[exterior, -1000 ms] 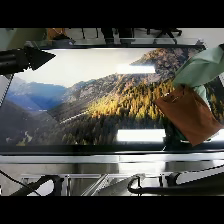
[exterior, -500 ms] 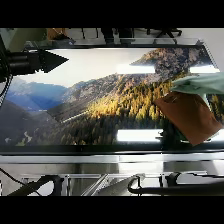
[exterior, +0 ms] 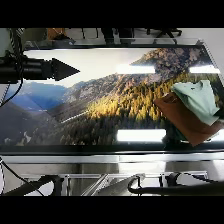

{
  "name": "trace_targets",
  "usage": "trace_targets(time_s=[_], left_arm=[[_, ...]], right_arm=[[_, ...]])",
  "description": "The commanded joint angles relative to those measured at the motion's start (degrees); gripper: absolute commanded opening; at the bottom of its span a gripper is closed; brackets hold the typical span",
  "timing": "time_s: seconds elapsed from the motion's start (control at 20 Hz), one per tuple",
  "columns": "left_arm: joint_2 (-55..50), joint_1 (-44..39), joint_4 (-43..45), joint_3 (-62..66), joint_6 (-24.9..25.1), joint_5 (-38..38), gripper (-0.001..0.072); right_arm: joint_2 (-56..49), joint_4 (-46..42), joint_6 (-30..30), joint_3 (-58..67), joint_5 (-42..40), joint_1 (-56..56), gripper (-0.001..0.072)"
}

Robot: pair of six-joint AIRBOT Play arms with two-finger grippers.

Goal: Fold the shirts.

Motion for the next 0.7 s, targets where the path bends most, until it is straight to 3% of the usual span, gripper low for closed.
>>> trace_targets(time_s=[0.0,0.15,0.4,0.45,0.5,0.55,0.65], left_arm=[[-1.14,-0.28,-0.04,-0.04,-0.04,-4.24,0.0014],[-1.16,-0.28,-0.33,-0.02,-0.04,-4.31,0.0014],[-0.46,1.49,-0.52,1.03,-1.14,-3.52,0.0014],[0.00,2.40,-0.46,1.77,-2.29,-3.82,0.0014],[1.05,3.23,-0.44,1.75,-2.51,-4.02,0.0014],[2.56,3.74,-0.35,1.14,-2.60,-4.09,0.0014],[6.93,3.74,0.28,-3.15,-2.58,-3.93,0.0014]], right_arm=[[0.70,-4.70,-0.61,-12.04,-2.05,0.00,0.0457],[-1.03,-0.04,-1.31,-7.91,-1.84,0.07,0.0479],[-0.39,19.37,-3.08,6.56,-4.44,0.17,0.0477],[1.09,23.32,-4.81,7.08,-6.19,0.61,0.0443],[2.82,24.81,-7.76,6.97,-7.65,1.88,0.0211],[4.55,24.46,-10.05,6.62,-9.05,3.98,0.0081],[8.46,23.80,-12.04,3.67,-13.14,9.81,0.0084]])
